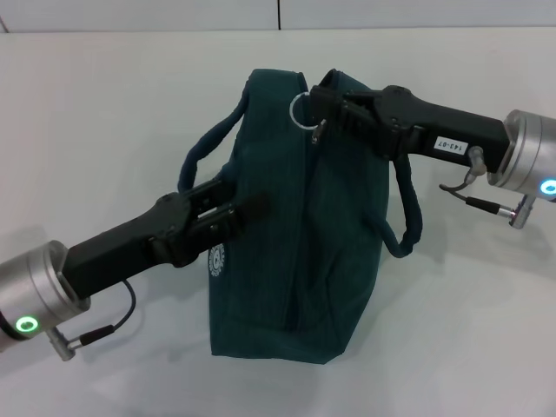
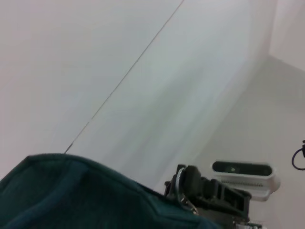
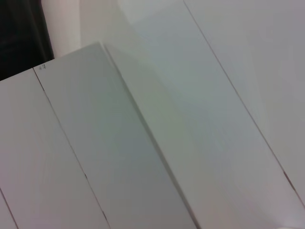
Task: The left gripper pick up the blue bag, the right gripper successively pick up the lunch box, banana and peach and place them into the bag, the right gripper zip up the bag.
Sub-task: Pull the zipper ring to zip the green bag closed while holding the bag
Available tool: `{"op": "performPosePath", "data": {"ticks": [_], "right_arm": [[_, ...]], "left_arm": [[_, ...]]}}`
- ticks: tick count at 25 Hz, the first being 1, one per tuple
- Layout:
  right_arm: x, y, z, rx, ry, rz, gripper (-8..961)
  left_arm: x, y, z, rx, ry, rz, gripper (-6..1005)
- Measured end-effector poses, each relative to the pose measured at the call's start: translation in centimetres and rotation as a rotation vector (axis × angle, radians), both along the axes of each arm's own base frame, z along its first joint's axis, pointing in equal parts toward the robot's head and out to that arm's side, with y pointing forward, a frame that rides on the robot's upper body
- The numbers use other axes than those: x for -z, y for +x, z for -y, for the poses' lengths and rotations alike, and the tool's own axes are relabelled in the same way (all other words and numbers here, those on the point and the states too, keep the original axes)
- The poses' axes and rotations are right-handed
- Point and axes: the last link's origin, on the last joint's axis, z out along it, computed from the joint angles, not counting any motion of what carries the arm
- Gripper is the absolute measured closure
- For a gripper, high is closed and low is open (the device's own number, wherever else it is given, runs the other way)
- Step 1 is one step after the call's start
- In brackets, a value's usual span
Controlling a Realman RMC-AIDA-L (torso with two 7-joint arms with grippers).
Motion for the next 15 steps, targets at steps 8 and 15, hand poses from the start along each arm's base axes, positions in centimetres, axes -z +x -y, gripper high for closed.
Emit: {"op": "performPosePath", "data": {"ticks": [8, 15], "right_arm": [[-0.08, 0.15, 0.03, 0.005, 0.005, -0.003, 865], [-0.24, 0.34, -0.01, 0.023, 0.004, -0.014, 862]], "left_arm": [[-0.06, -0.07, -0.15, -0.007, -0.007, -0.005, 554], [0.16, -0.15, 0.07, -0.002, -0.028, -0.018, 719]]}}
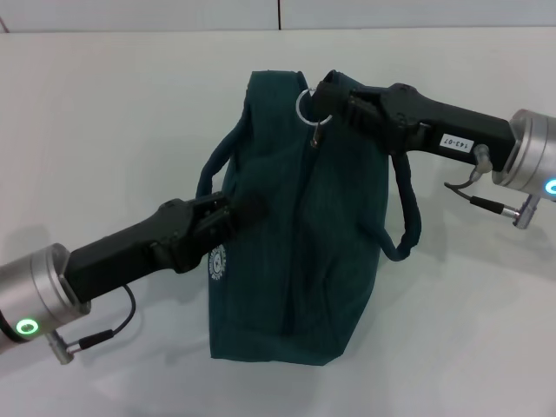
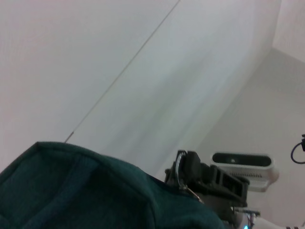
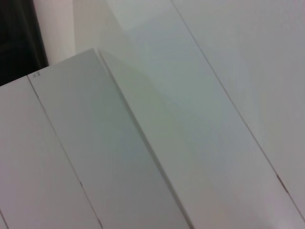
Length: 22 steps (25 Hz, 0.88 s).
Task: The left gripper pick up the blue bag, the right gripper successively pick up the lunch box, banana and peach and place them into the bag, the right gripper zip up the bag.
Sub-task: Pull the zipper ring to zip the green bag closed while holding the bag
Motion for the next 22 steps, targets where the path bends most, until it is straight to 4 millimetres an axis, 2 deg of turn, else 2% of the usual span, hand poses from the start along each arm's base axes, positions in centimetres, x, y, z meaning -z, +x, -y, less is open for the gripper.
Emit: {"op": "performPosePath", "data": {"ticks": [7, 17, 22], "right_arm": [[-0.3, 0.2, -0.1, 0.023, 0.010, -0.020, 859], [-1.2, 1.2, -0.9, 0.088, 0.054, -0.042, 856], [-1.4, 1.6, -1.1, 0.111, 0.070, -0.041, 854]], "left_arm": [[0.4, 0.1, 0.5, 0.031, -0.038, -0.014, 836], [-0.2, -0.4, 1.5, 0.038, -0.049, -0.003, 923], [-0.7, -0.6, 1.9, 0.050, -0.056, 0.007, 936]]}}
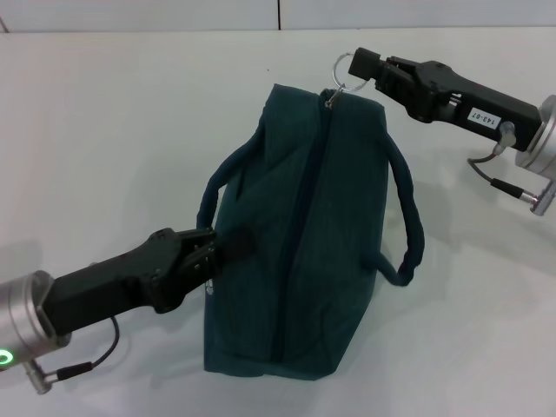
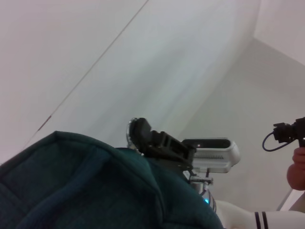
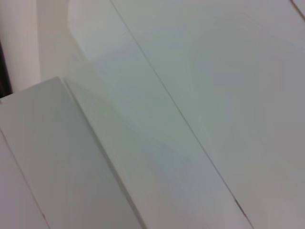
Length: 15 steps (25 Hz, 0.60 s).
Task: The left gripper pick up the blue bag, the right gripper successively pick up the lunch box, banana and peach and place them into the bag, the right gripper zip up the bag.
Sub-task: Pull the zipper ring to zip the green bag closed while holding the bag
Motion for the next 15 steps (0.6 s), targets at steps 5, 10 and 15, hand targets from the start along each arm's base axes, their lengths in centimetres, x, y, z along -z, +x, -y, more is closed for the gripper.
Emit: {"op": "performPosePath", "data": {"ticks": [5, 10, 15], "right_arm": [[-0.10, 0.66, 0.04, 0.028, 0.012, 0.002, 852], [-0.30, 1.01, 0.06, 0.046, 0.027, -0.008, 850], [-0.31, 0.97, 0.03, 0.046, 0.032, -0.011, 848]], "left_arm": [[-0.49, -0.57, 0.38, -0.011, 0.003, -0.004, 936], [-0.76, -1.00, 0.62, -0.025, 0.009, -0.006, 935], [-0.83, -1.05, 0.63, -0.024, 0.019, -0.008, 936]]}}
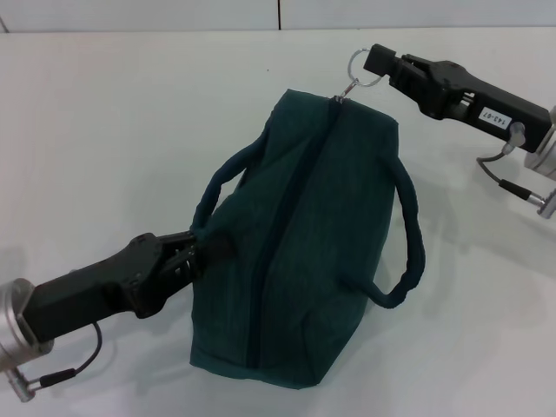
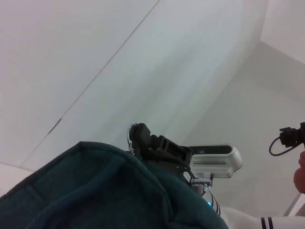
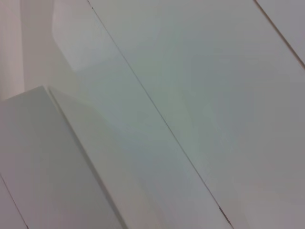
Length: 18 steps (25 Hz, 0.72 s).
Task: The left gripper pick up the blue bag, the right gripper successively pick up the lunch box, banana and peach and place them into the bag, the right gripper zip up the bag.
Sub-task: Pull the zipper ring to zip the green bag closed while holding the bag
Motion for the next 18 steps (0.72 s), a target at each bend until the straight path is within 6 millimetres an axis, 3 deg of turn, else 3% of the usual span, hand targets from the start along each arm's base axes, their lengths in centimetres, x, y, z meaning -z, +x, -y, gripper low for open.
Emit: {"op": "performPosePath", "data": {"ticks": [5, 10, 11, 18], "right_arm": [[0.1, 0.0, 0.0, -0.003, -0.002, 0.003, 846], [-0.1, 0.0, 0.1, -0.010, 0.002, 0.001, 844], [-0.1, 0.1, 0.2, -0.009, 0.004, 0.000, 844], [-0.1, 0.3, 0.6, -0.012, 0.005, -0.009, 841]], "left_arm": [[-0.3, -0.3, -0.2, -0.008, 0.043, -0.006, 941], [-1.6, -1.4, -0.3, -0.084, 0.124, 0.013, 807], [-2.6, -2.0, -0.5, -0.129, 0.167, 0.025, 780], [-4.9, -2.8, -2.3, -0.231, 0.163, 0.023, 589]]}}
